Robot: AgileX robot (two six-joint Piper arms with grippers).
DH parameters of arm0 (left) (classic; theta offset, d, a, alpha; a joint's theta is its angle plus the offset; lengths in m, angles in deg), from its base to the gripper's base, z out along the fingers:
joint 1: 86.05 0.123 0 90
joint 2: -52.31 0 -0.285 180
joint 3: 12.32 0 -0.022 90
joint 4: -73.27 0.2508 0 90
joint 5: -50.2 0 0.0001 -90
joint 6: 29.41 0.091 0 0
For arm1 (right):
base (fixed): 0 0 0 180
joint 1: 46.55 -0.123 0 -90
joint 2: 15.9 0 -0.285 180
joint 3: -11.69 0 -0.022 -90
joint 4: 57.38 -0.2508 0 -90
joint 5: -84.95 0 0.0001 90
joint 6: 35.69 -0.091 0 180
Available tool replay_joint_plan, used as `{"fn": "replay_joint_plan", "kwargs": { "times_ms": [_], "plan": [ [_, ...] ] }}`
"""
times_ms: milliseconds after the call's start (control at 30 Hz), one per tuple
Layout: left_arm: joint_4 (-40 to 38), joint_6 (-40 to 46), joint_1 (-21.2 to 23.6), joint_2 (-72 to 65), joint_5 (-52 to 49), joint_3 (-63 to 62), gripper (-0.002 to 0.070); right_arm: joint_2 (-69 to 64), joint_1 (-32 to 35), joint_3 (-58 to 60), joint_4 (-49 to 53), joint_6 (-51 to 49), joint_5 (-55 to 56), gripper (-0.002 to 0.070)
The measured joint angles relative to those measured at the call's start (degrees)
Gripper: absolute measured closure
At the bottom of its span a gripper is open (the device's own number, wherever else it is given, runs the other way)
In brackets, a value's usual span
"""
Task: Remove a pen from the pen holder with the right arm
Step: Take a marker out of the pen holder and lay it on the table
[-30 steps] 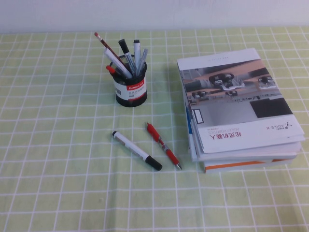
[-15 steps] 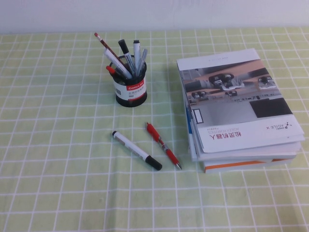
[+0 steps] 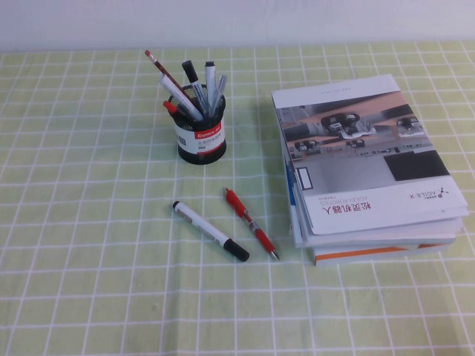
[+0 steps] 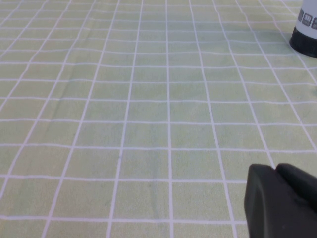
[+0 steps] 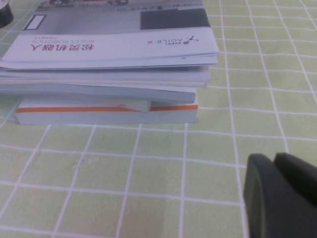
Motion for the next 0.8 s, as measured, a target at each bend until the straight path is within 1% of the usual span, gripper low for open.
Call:
{"fn": "replay_joint_plan", "kwargs": {
  "times_ms": [800],
  "plan": [
    [0.0, 0.0, 0.0, 0.0, 0.0, 0.0, 0.0680, 0.0, 0.0, 0.0, -0.3, 0.5, 0.0, 0.0688]
  ]
}}
